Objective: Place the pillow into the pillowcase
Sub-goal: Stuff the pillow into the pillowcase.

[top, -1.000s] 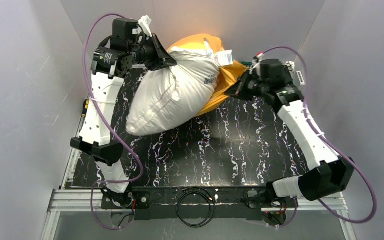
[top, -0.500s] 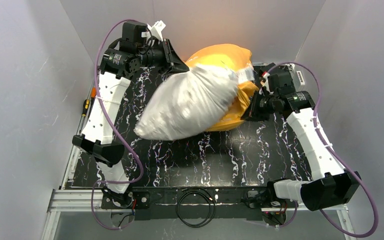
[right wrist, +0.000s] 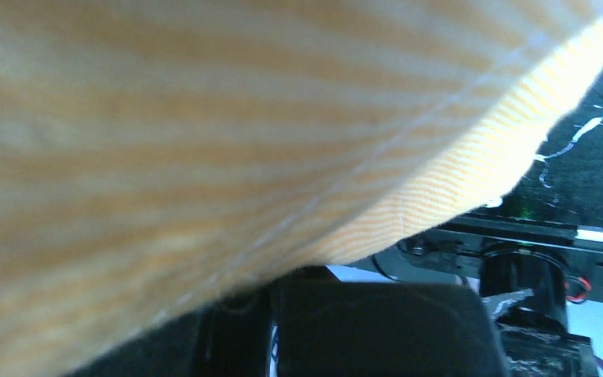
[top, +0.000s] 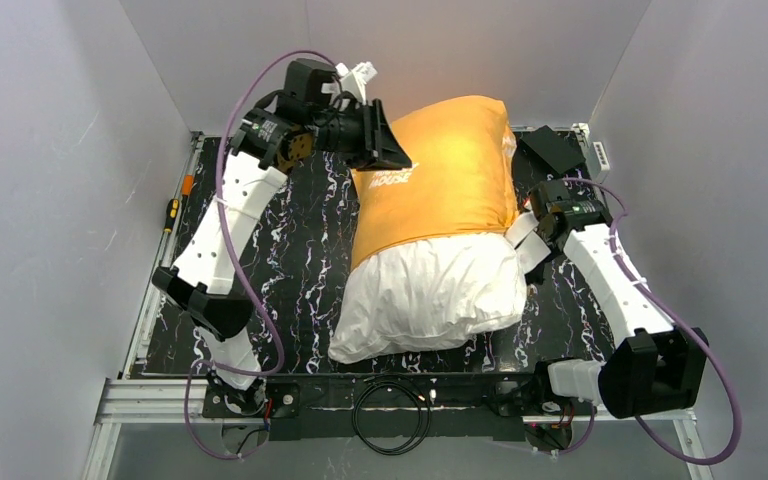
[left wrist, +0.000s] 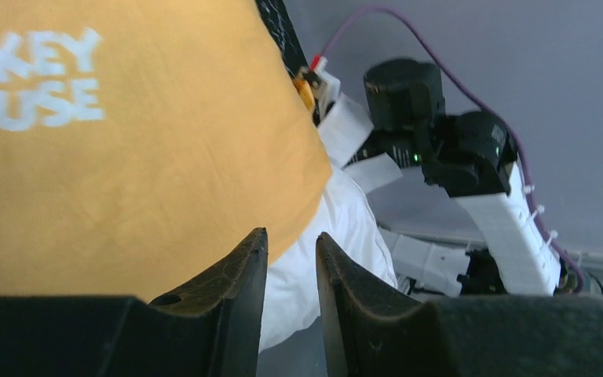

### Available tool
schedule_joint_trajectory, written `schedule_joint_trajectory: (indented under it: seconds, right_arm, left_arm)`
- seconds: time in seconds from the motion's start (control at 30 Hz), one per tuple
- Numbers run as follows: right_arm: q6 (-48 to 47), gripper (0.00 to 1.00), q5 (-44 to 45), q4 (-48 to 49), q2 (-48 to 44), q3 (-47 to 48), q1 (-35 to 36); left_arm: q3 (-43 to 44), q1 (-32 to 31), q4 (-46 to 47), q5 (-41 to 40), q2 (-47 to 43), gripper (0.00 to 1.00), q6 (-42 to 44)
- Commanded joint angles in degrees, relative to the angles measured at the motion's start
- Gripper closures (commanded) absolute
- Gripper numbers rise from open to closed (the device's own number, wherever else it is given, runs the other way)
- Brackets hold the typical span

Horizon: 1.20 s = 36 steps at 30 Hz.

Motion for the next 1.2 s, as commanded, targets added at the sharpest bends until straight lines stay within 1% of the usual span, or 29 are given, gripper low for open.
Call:
schedule_joint_trajectory:
  seconds: [0.0, 0.13, 0.23, 0.3, 0.4, 0.5, 0.57, 0.63, 0.7, 0.77, 0.83, 0.93, 1.03, 1.17]
  right_arm:
    - [4.79, 0.99, -8.27, 3.88, 3.06, 9.30, 0.22]
    - [8.30, 0.99, -13.79, 7.56, 7.21, 13.84, 0.26]
    - [11.17, 0.99, -16.30, 10.80, 8.48, 15.65, 0.27]
    - [12.12, 0.99, -17.23, 11.39, 9.17, 17.22, 0.25]
    - [14.42, 0.99, -19.63, 13.73, 9.45, 17.99, 0.22]
    - [17.29, 0.99, -21.31, 15.45, 9.23, 18.78, 0.22]
    - [17.89, 0.99, -21.65, 15.54, 8.99, 19.48, 0.26]
    - [17.64, 0.99, -21.35, 14.62, 8.61, 19.97, 0.18]
    - [16.43, 0.99, -20.56, 13.24, 8.04, 19.83, 0.18]
    - [14.93, 0.99, -20.05, 11.63, 7.23, 19.03, 0.18]
    - [13.95, 0.99, -19.50, 10.59, 5.99, 17.95, 0.18]
    - [10.87, 0.99, -17.82, 7.53, 4.27, 16.14, 0.18]
    - [6.19, 0.99, -15.00, 4.60, 3.35, 14.69, 0.18]
    - [-0.08, 0.99, -9.65, 0.48, 2.95, 14.05, 0.18]
  left_arm:
    - [1.18, -8.06, -0.63, 5.40, -4.11, 0.71, 3.66]
    - [0.76, -19.10, -1.15, 4.40, -5.86, 0.71, 7.11]
    - [-1.38, -30.03, -1.37, -0.10, -6.10, 0.69, 12.27]
    - [-2.93, -36.19, -1.47, -2.47, -4.85, 0.69, 15.27]
    - [-4.68, -41.78, -1.57, -6.66, -1.61, 0.69, 18.60]
    - [-7.64, -43.97, -0.96, -12.55, 1.28, 0.70, 20.60]
    - [-10.08, -44.04, -0.75, -20.29, 2.38, 0.70, 20.36]
    - [-12.45, -43.46, -0.72, -30.75, 2.77, 0.69, 20.42]
    - [-15.22, -40.46, -0.31, -39.30, 2.51, 0.68, 17.72]
    - [-18.44, -35.45, 1.57, -40.73, 2.06, 0.67, 14.93]
    - [-20.15, -30.62, 2.92, -43.69, 1.95, 0.61, 12.98]
    - [-19.61, -25.84, 4.12, -47.53, 2.90, 0.51, 13.57]
    - [-17.82, -21.72, 4.06, -47.43, 4.50, 0.43, 14.50]
    - [-16.74, -18.08, 4.02, -44.96, 5.74, 0.41, 13.71]
